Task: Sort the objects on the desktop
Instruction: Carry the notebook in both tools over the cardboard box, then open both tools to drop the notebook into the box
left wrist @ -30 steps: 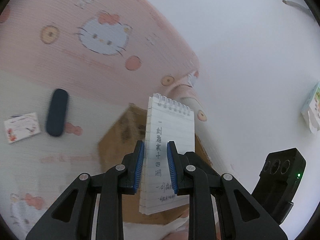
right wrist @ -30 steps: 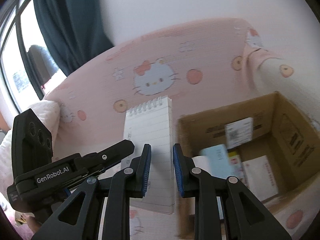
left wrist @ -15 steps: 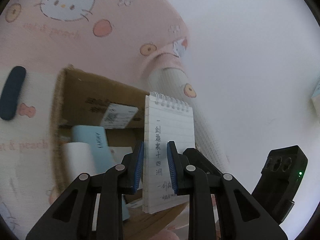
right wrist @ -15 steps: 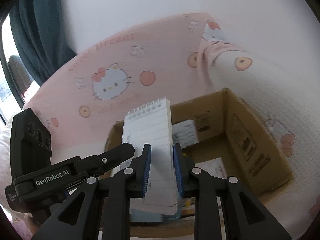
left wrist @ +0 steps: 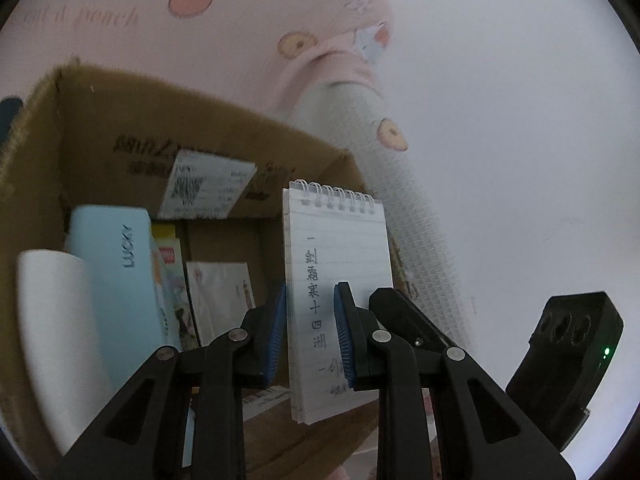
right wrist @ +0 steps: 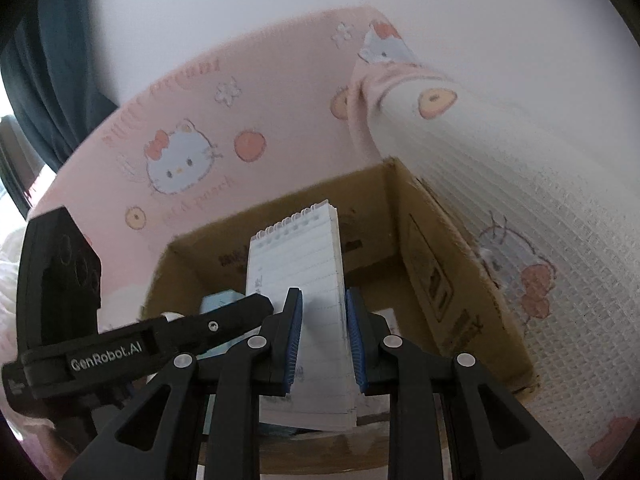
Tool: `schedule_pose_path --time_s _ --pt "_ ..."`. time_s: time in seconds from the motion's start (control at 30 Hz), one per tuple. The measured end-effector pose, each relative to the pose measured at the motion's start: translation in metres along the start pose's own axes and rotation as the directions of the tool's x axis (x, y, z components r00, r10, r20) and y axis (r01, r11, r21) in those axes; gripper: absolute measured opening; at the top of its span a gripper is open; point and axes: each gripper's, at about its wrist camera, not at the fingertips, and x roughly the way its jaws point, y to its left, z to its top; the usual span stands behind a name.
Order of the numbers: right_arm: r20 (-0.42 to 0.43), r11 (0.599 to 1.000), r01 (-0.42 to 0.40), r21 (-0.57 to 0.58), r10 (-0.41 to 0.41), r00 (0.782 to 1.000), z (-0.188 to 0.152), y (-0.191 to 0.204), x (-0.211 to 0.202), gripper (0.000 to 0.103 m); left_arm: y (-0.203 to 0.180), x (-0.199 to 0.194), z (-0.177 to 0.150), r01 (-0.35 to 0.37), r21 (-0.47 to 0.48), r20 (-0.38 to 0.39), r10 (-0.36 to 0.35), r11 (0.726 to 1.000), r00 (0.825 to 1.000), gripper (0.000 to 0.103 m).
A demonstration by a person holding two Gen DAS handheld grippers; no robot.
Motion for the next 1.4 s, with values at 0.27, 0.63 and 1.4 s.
schedule_pose_path --time_s 0.27,0.63,1.4 --pt "-0.078 0.999 0.031 0.010 -0.030 0.997 -0.002 -0.022 0.023 0.020 -0.001 0.031 -0.001 -0.083 -0.009 -0.078 0.082 0.996 0.994 0.025" --pt "-0.228 0.998 0.063 0.019 -0.057 0.972 -0.004 -0.030 0.056 0.018 0.020 0.057 0.007 -0.204 -0.136 -0.257 0.165 0.969 0.952 0.026" --pt "-0.270 0.994 0.107 0.036 -0.093 0.958 0.003 -0.034 0.061 0.045 0.029 0.046 0.014 -0.163 -0.188 -0.243 0.115 0.969 0.963 0.050"
